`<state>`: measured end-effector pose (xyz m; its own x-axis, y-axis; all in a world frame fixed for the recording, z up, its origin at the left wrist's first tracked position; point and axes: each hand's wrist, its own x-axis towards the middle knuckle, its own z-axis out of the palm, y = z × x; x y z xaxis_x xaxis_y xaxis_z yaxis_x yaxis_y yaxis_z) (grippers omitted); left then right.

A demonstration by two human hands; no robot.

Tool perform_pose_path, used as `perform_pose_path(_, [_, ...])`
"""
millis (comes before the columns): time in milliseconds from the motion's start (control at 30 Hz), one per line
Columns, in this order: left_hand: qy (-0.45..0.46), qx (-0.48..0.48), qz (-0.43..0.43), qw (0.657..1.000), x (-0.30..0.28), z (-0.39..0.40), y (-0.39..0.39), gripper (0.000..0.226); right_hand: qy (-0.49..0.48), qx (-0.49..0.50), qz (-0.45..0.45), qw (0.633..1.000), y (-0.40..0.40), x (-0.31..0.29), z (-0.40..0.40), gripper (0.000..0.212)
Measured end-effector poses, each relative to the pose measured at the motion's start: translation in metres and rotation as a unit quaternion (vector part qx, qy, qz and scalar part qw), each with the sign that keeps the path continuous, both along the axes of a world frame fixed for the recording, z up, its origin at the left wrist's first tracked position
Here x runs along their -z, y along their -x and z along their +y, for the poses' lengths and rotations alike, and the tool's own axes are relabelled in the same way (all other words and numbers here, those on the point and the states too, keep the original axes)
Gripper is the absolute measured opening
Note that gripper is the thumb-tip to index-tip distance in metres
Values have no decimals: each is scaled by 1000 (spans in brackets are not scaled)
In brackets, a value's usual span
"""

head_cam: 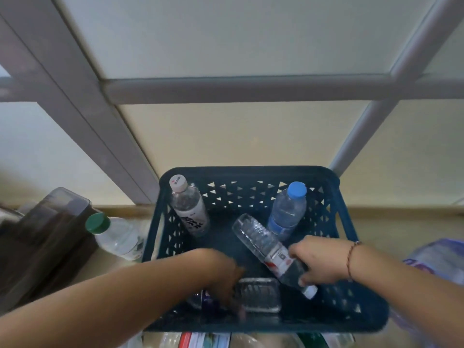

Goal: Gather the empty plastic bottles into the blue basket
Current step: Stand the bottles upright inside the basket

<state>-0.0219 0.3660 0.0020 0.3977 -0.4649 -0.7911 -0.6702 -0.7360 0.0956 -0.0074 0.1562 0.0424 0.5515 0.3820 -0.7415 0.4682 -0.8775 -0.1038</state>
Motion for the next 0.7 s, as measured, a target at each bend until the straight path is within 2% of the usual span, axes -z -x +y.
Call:
perform_pose_path(67, [-16,-36,37,999,18,7,2,87,-2,0,24,1000,4,6,-7,51])
perform_pose_path(167, [21,-87,49,995,32,21,2,76,-61,33,26,997,5,13,-11,62])
perform_pose_path(267, [31,-100,61,993,33,24,1,74,-90,34,11,995,6,20,-10,61])
perform_pose_path(333, [12,-79,67,995,31,29,1,86,-84,23,22,996,8,15,-9,59])
perform_pose_path(400, [-13,-80,70,994,30,35,1,97,-79,-8,26,996,11,5,0,56])
perform_pose_path(467, [-34,-105,72,991,33,37,2,98,-89,-58,15,994,13,3,21,55])
perform_pose_path(600, [-84,-151,53,984,25,39,11,82,-133,-120,-3,984,10,34,79,49])
perform_pose_path(667, [-70,-179,49,980,17,43,15,73,-122,-163,-15,979,9,52,92,44])
perform_pose_path(700, [-63,-186,47,979,12,45,15,70,-117,-163,-4,980,9,59,94,49])
